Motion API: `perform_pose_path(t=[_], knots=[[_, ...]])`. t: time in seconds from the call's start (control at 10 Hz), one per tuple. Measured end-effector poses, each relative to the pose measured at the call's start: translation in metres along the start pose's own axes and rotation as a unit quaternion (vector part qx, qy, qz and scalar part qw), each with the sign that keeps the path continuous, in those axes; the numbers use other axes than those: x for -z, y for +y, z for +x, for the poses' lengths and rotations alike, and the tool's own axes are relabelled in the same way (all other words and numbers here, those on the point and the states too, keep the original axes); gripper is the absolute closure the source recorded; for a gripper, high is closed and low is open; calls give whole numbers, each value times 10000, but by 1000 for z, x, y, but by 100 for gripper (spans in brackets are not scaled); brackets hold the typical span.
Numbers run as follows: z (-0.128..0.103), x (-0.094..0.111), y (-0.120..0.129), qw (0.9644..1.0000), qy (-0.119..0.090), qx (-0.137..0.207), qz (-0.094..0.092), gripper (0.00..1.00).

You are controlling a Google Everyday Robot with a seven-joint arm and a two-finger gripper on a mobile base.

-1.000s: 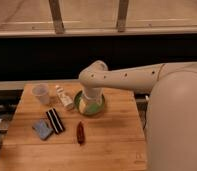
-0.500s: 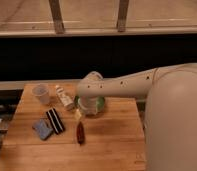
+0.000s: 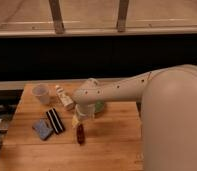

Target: Place the pepper on the white sponge

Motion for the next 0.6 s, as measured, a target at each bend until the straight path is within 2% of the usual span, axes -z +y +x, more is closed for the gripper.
perform_pose_path(t=[0.3, 0.6], knots=[[6, -22, 9, 9996, 120, -12, -272, 37], [11, -38, 14, 9988, 182, -63, -444, 37]])
